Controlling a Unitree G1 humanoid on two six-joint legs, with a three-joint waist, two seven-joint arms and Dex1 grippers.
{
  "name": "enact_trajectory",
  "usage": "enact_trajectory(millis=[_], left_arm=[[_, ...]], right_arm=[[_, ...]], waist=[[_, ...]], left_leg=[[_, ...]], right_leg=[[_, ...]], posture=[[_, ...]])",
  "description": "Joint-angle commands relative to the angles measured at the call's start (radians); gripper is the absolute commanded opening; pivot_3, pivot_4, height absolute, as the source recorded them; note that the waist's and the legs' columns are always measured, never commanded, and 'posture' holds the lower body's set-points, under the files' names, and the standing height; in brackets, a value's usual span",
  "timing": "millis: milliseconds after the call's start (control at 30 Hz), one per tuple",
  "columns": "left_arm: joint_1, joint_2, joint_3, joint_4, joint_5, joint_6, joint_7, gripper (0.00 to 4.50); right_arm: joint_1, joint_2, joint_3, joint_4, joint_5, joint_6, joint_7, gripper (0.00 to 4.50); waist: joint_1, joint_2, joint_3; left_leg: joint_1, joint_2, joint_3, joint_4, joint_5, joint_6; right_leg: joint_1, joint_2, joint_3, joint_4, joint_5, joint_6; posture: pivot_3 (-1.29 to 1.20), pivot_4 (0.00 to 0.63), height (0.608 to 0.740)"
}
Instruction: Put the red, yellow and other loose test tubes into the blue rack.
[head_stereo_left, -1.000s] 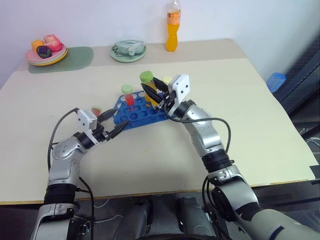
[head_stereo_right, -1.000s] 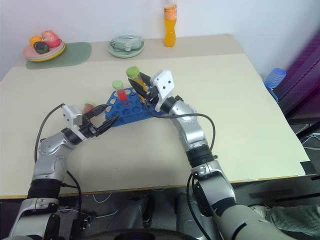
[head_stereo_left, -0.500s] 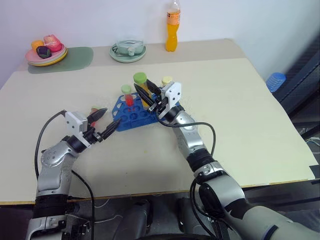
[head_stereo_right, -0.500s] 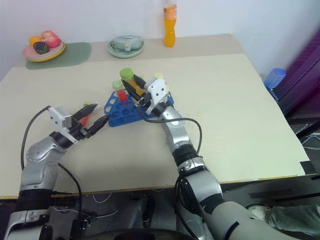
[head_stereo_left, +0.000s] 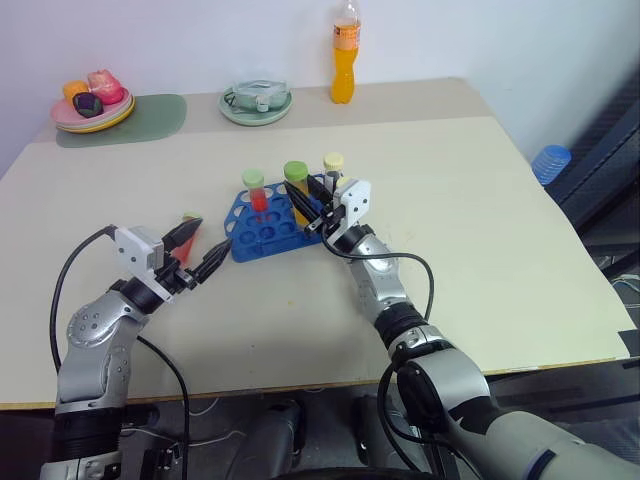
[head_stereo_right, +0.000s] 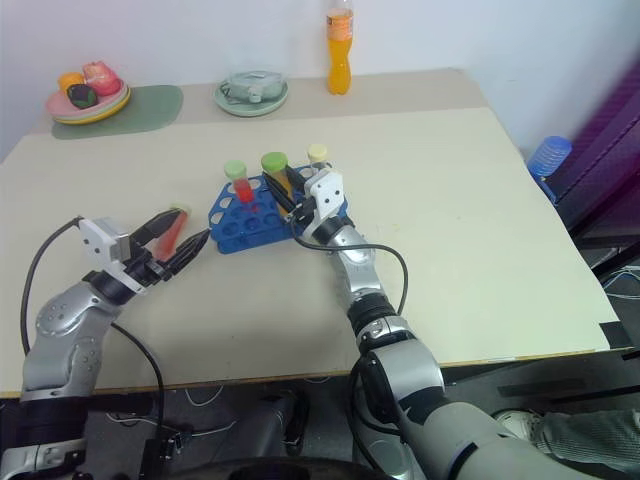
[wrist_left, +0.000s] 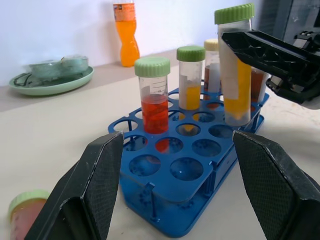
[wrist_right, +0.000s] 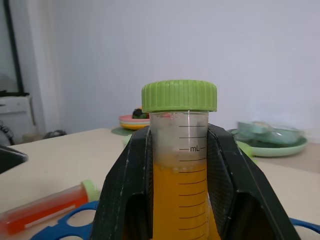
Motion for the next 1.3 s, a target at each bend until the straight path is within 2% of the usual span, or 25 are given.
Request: enact_trajectory(millis=[33,533,867,967,1100,1133,1300], left_arm=[[0.007,0.020,0.036,-0.046,-0.020,0.004,0.010,3.52],[0.026,0.033,0.041,-0.106,-0.030,0.043,0.032,3.52],[0.035,0.036,0.045,-0.127,-0.035,0.053,0.046,3.52],[0.033,0.032,0.044,-0.127,-0.034,0.051,0.048,3.52],[0.033,0.026,0.040,-0.128,-0.034,0.048,0.051,3.52],[0.032,0.025,0.039,-0.125,-0.033,0.046,0.051,3.52],[0.023,0.016,0.032,-0.106,-0.027,0.038,0.048,3.52]], right_arm=[[-0.031,0.008,-0.019,0.029,0.007,-0.021,0.000,0.82],[-0.096,0.003,-0.060,0.157,-0.016,-0.057,-0.044,0.82],[-0.106,0.013,-0.074,0.188,-0.010,-0.073,-0.041,0.82],[-0.099,0.016,-0.077,0.183,-0.009,-0.079,-0.014,2.26],[-0.093,0.006,-0.075,0.182,-0.038,-0.096,-0.056,4.29],[-0.090,0.004,-0.075,0.180,-0.041,-0.096,-0.063,4.41],[-0.066,-0.007,-0.074,0.133,-0.039,-0.102,-0.066,4.41]], waist=[[0.000,0.000,0.000],[-0.016,0.000,0.000],[-0.016,0.000,0.000],[-0.017,0.000,0.000],[-0.020,0.000,0.000],[-0.020,0.000,0.000],[-0.019,0.000,0.000]], left_leg=[[0.000,0.000,0.000,0.000,0.000,0.000],[0.004,0.000,-0.001,-0.001,0.000,0.000],[0.014,0.000,-0.001,-0.005,0.000,0.000],[0.014,0.000,-0.001,-0.005,0.000,0.000],[0.014,0.000,-0.001,-0.006,0.000,0.000],[0.014,0.000,-0.001,-0.006,0.000,0.000],[0.014,0.000,-0.001,-0.006,0.000,0.000]], right_leg=[[0.000,0.000,0.000,0.000,0.000,0.000],[0.004,0.000,0.000,0.000,0.000,0.000],[0.011,0.000,0.000,-0.002,0.000,-0.001],[0.011,0.000,0.000,-0.002,0.000,-0.001],[0.011,0.000,0.000,-0.002,0.000,-0.001],[0.011,0.000,0.000,-0.002,0.000,-0.001],[0.011,0.000,0.000,-0.003,0.000,-0.001]], posture=[[0.00,0.150,0.740],[0.00,0.150,0.740],[0.00,0.150,0.740],[0.00,0.150,0.740],[0.00,0.150,0.740],[0.00,0.150,0.740],[0.00,0.150,0.740]])
